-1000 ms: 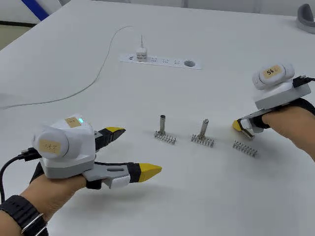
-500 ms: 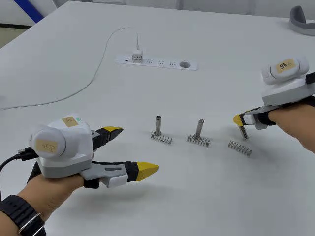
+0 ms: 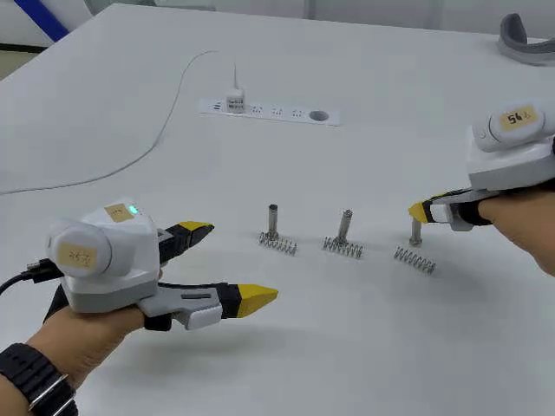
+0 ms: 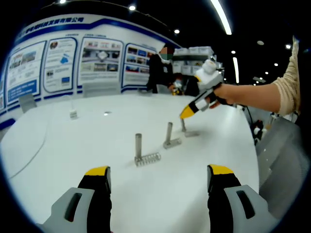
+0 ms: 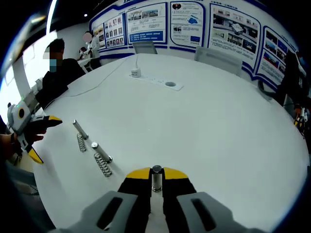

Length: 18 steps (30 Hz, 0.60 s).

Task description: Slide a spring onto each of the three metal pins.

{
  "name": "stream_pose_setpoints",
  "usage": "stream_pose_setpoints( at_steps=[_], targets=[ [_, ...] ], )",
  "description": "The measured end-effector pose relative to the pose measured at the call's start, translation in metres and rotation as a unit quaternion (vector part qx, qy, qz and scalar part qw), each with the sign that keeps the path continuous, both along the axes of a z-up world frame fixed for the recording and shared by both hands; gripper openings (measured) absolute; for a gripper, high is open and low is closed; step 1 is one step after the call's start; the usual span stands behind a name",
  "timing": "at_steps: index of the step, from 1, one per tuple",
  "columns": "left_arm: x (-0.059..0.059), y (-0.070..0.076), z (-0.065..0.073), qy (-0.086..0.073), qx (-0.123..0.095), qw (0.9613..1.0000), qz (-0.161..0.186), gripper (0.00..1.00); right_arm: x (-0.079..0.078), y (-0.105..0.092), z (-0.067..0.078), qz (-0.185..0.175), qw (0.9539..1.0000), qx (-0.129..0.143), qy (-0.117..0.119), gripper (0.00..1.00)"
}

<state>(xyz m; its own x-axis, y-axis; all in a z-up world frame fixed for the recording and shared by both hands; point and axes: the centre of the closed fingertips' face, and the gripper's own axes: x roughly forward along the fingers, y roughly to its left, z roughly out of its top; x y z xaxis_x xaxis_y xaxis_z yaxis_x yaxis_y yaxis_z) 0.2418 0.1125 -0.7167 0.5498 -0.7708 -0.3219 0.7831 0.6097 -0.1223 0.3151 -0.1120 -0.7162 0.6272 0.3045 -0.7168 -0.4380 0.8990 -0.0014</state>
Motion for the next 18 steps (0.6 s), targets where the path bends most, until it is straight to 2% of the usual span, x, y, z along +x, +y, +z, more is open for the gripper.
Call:
stream_pose_setpoints(
  at_steps=[12,18],
  targets=[
    [0.001,-0.01,0.005,-0.005,-0.005,0.9999,-0.011,0.82,-0.018,-0.007,0.0,-0.007,1.0,0.005,0.002,0.09],
    [0.0,-0.008,0.003,-0.006,-0.002,0.9999,-0.014,0.82,-0.023,-0.007,-0.002,-0.005,1.0,0.005,-0.001,0.09]
  ],
)
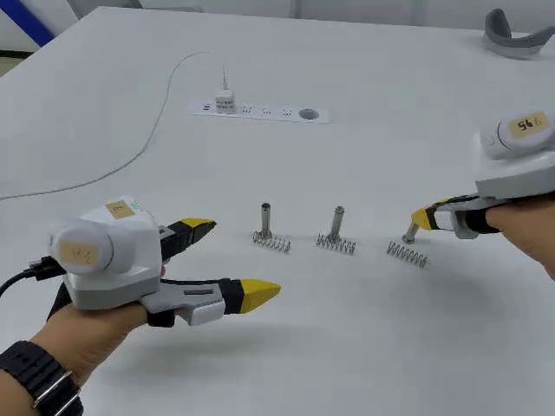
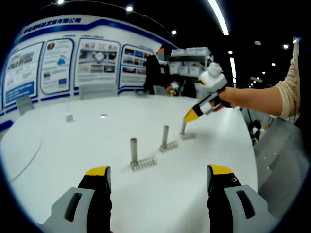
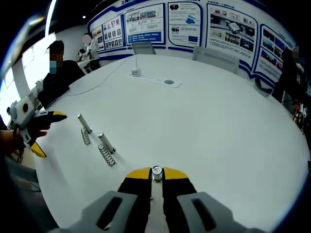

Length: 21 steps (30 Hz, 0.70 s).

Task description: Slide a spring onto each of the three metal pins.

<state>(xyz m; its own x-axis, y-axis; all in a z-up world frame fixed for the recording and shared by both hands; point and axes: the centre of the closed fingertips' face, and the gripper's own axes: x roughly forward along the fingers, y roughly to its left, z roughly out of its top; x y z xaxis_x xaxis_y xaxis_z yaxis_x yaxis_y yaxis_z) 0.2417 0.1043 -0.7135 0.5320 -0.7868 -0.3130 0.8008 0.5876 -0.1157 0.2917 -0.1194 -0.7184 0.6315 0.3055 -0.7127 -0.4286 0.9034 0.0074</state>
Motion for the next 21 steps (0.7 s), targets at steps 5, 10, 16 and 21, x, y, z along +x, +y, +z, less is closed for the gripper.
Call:
stream_pose_setpoints(
  at_steps=[5,10,16,21],
  targets=[
    [0.0022,0.0029,0.0017,0.0,-0.002,1.0,0.006,0.82,0.0009,0.0004,-0.0011,0.003,1.0,-0.005,-0.005,0.09],
    [0.0012,0.0012,0.0018,0.0,0.0,1.0,0.005,0.82,-0.0003,0.0005,-0.0022,0.007,0.9998,-0.012,-0.012,0.09],
    [0.0014,-0.0001,0.0036,-0.003,0.0,1.0,0.003,0.82,0.0016,0.0011,-0.0033,0.013,0.9997,-0.016,-0.013,0.09],
    [0.0025,0.0008,0.0064,-0.006,-0.002,1.0,0.006,0.82,0.002,0.003,-0.0032,0.02,0.9995,-0.016,-0.016,0.1]
  ],
)
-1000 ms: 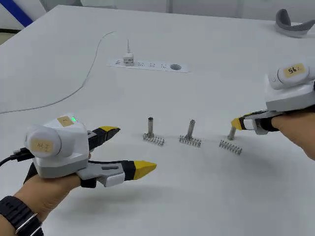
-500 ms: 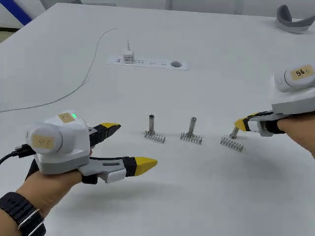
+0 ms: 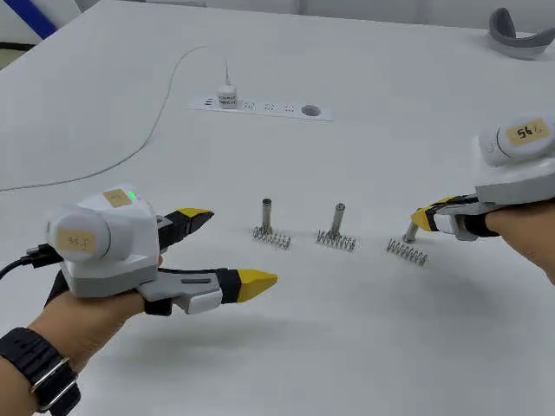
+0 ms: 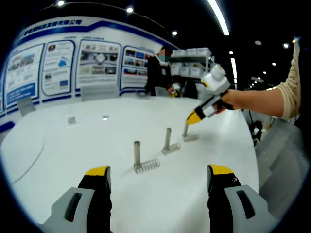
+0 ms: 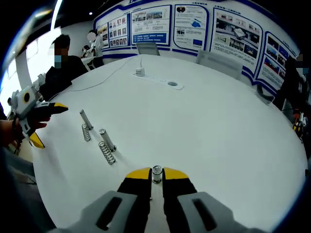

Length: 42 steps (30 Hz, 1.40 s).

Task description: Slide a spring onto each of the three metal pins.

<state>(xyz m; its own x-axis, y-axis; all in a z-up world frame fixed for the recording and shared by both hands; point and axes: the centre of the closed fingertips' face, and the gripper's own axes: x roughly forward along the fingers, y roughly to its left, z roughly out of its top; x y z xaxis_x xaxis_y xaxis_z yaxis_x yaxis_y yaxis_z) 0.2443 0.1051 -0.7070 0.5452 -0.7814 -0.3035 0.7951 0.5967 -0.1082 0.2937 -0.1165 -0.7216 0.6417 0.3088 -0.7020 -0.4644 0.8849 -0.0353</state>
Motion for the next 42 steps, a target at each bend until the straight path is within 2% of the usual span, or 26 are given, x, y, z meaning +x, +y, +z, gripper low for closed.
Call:
stream_pose_setpoints(
  at_steps=[5,19,21,23,28,32,42],
  targets=[
    [-0.001,-0.002,-0.004,0.004,0.005,1.0,-0.003,0.82,-0.002,0.0,0.0,0.005,1.0,0.002,-0.001,0.11],
    [-0.002,-0.006,-0.001,0.001,0.003,1.0,-0.008,0.83,-0.016,-0.011,0.014,0.025,0.9994,-0.005,-0.021,0.16],
    [-0.002,-0.005,0.001,0.0,0.003,1.0,-0.008,0.82,-0.021,-0.01,0.009,0.045,0.9988,-0.008,-0.016,0.16],
    [-0.002,-0.004,0.001,0.001,0.003,1.0,-0.008,0.82,-0.028,-0.006,0.001,0.081,0.9967,-0.007,-0.006,0.16],
    [-0.003,-0.005,0.001,0.001,0.007,0.9999,-0.011,0.82,-0.037,0.008,-0.013,0.131,0.9912,-0.012,0.013,0.16],
    [-0.003,-0.006,0.002,-0.001,0.007,0.9999,-0.012,0.82,-0.035,0.006,-0.026,0.153,0.9871,-0.041,0.027,0.16],
    [-0.003,-0.001,0.001,-0.001,0.009,0.9999,-0.006,0.82,-0.039,0.009,-0.041,0.185,0.9799,-0.036,0.066,0.16]
  ],
)
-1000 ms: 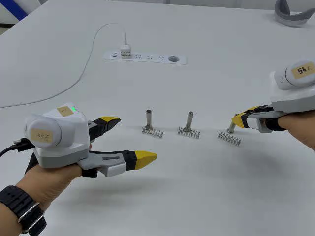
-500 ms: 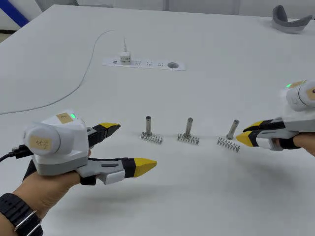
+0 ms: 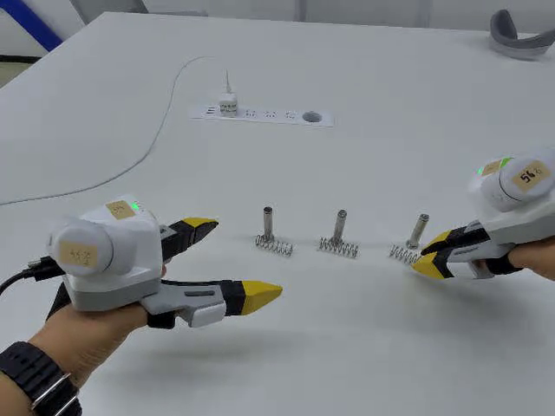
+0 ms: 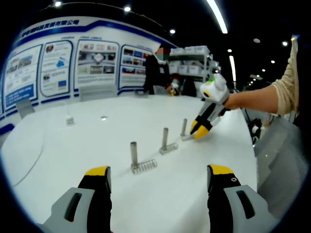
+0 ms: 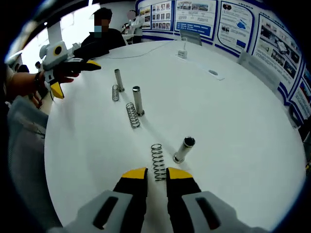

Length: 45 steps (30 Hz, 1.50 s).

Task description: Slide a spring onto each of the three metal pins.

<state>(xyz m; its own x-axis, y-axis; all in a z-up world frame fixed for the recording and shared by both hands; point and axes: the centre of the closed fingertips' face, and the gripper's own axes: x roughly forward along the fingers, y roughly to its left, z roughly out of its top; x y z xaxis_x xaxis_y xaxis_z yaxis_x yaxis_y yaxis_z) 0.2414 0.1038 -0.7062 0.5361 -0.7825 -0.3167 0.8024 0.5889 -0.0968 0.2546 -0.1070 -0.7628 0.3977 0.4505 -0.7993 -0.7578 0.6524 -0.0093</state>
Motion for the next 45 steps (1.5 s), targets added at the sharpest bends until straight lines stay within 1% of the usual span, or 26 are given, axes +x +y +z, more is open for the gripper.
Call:
stream_pose_setpoints(
  at_steps=[3,7,10,15,17,20,24,26,28,33,35,38,41,45],
  targets=[
    [0.0,0.0,0.0,0.0,0.0,1.0,0.001,0.82,-0.002,-0.002,-0.004,0.003,0.9999,-0.005,0.009,0.16],
    [-0.001,-0.001,-0.001,0.0,0.0,1.0,0.0,0.82,0.0,-0.002,-0.005,0.006,0.9999,-0.001,0.014,0.16],
    [-0.001,-0.001,-0.001,0.001,0.0,1.0,-0.001,0.82,0.0,-0.004,-0.006,0.008,0.9998,-0.008,0.017,0.15],
    [-0.004,-0.002,0.0,0.001,0.0,1.0,-0.003,0.81,0.002,-0.004,-0.006,0.002,0.9998,-0.002,0.02,0.12],
    [-0.007,-0.003,-0.001,0.003,0.0,1.0,-0.006,0.81,0.0,-0.003,-0.006,0.004,0.9997,-0.001,0.023,0.12],
    [-0.012,-0.006,-0.003,0.005,0.003,0.9999,-0.013,0.81,-0.002,-0.001,-0.003,0.003,0.9998,0.004,0.019,0.12],
    [-0.016,-0.01,-0.005,0.008,0.003,0.9998,-0.02,0.78,-0.006,0.002,0.001,0.007,0.9998,0.006,0.017,0.11],
    [-0.018,-0.012,-0.005,0.009,0.003,0.9997,-0.024,0.77,-0.008,0.003,0.005,0.01,0.9999,0.006,0.012,0.11],
    [-0.02,-0.015,-0.006,0.01,0.002,0.9995,-0.03,0.75,-0.012,0.006,0.01,0.014,0.9998,0.011,0.009,0.11],
    [-0.027,-0.026,-0.008,0.012,0.003,0.9986,-0.051,0.69,-0.021,0.015,0.018,0.035,0.9993,0.014,0.004,0.11],
    [-0.029,-0.031,-0.009,0.011,0.004,0.9979,-0.063,0.65,-0.025,0.02,0.022,0.045,0.9988,0.016,0.003,0.11],
    [-0.03,-0.039,-0.009,0.009,0.011,0.9968,-0.079,0.62,-0.03,0.027,0.026,0.065,0.9978,0.014,0.002,0.11],
    [-0.029,-0.046,-0.008,0.006,0.013,0.9958,-0.09,0.6,-0.034,0.035,0.032,0.082,0.9965,0.014,0.0,0.11],
    [-0.027,-0.057,-0.006,0.003,0.013,0.9949,-0.1,0.59,-0.039,0.047,0.039,0.111,0.9937,0.012,-0.004,0.11]
  ],
)
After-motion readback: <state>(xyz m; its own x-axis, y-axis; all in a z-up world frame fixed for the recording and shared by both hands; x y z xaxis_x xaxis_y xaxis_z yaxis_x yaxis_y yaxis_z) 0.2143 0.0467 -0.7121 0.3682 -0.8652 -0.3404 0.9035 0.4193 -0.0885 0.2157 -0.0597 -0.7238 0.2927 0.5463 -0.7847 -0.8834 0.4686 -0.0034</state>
